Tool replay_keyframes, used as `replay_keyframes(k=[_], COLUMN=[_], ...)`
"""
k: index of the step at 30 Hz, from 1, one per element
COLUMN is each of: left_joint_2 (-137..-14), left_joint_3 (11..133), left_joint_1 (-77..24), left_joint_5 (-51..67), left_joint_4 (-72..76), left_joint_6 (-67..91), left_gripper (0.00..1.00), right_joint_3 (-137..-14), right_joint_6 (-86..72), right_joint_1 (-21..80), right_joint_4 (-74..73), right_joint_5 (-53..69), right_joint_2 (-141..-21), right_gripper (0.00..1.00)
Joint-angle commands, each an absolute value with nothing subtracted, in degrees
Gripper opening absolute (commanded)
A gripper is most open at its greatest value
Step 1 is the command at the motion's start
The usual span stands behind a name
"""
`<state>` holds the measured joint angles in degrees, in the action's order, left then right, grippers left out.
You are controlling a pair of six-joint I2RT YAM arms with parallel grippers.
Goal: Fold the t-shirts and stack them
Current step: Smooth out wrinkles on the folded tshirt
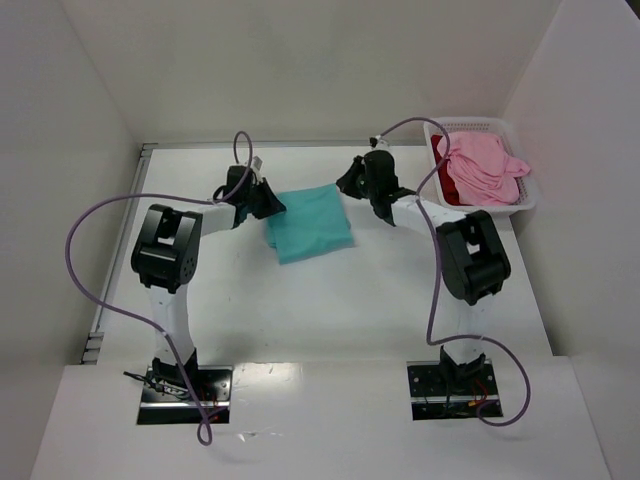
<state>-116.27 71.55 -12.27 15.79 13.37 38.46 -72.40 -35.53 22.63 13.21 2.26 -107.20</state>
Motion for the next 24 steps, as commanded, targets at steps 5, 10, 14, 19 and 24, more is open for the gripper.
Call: replay_keyframes(k=[5, 10, 14, 19, 24], left_joint_2=[-119.0, -119.53, -118.66, -114.0, -104.44], left_joint_3=[73.65, 72.52, 71.81, 70.23, 63.29], left_joint_1=[-8.97, -7.73, -6.68, -6.68, -6.68], left_joint_5=[15.82, 18.45, 20.82, 22.58, 21.63], left_joint_4=[17.14, 17.14, 17.75, 16.62, 17.23], left_joint_6=[41.92, 42.45, 41.92, 39.99, 39.38], left_gripper=[0.09, 0.12, 0.24, 0.39, 0.68], right_joint_3=[-77.52, -80.85, -80.95, -79.54, -80.24], right_joint_6=[-37.53, -37.53, -35.6, -34.46, -33.14], right_joint_1=[22.68, 22.68, 22.68, 20.4, 18.72], right_joint_4=[15.47, 14.95, 13.01, 13.01, 10.28], right_joint_5=[5.44, 4.58, 1.59, -0.7, 1.93], right_joint_2=[-117.24, -121.02, -121.73, -120.59, -116.56], right_gripper=[0.03, 0.02, 0.02, 0.02, 0.02])
